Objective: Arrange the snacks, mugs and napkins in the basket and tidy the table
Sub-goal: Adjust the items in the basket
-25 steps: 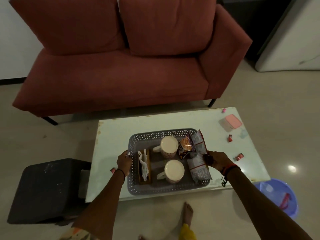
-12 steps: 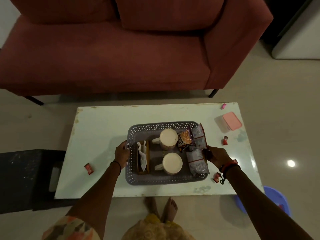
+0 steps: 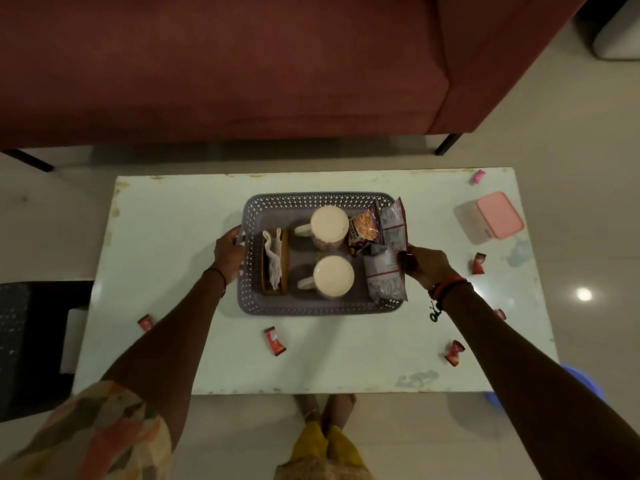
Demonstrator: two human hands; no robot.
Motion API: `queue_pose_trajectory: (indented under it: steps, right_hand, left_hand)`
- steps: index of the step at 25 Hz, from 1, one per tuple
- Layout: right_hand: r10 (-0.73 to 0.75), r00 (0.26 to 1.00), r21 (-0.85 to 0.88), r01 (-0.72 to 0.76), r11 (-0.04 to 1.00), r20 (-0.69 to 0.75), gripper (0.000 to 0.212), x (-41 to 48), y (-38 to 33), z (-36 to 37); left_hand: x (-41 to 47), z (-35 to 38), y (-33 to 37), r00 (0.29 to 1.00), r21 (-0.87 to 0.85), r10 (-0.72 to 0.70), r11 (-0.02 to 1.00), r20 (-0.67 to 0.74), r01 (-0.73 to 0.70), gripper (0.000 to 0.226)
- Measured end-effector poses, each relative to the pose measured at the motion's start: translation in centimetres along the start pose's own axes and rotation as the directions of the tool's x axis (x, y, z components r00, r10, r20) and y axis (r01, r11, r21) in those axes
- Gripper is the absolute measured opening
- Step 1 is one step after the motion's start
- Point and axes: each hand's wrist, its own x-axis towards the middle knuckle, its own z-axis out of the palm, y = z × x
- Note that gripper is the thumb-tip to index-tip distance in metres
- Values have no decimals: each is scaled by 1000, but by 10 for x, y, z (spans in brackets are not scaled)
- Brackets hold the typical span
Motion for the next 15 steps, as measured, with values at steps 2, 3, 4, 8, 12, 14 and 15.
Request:
queue_pose_trajectory:
  steps: [2, 3, 4, 8, 12, 14, 15]
  right_hand:
    - [42, 993, 162, -60, 985, 115, 40, 7, -1, 10]
    - [48, 987, 240, -84, 967, 153, 39, 15, -2, 13]
    - [55, 986, 306, -102, 947, 159, 38, 24, -1, 16]
    - [55, 987, 285, -96, 954, 152, 37, 36, -8, 29]
    - [7, 998, 26, -8, 1000, 54, 40, 49, -2, 36]
    - [-69, 996, -241, 79, 967, 50, 42, 44, -3, 33]
    - [-119, 992, -341, 124, 932, 37, 42, 42, -2, 32]
  left_hand:
    - [16, -1, -1, 1000, 16, 6, 1000, 2, -6, 46]
    - [23, -1, -2, 1000, 18, 4, 1000, -1, -4, 46]
    - [29, -1, -3, 1000, 17, -2, 1000, -5, 2, 46]
    - [51, -4, -11, 1000, 5, -20, 1000, -14, 20, 48]
    - [63, -7, -12, 999, -17, -39, 999, -27, 38, 48]
    - [63, -7, -11, 999, -16, -37, 999, -18, 37, 47]
    - [61, -7, -11, 999, -14, -37, 999, -15, 37, 47]
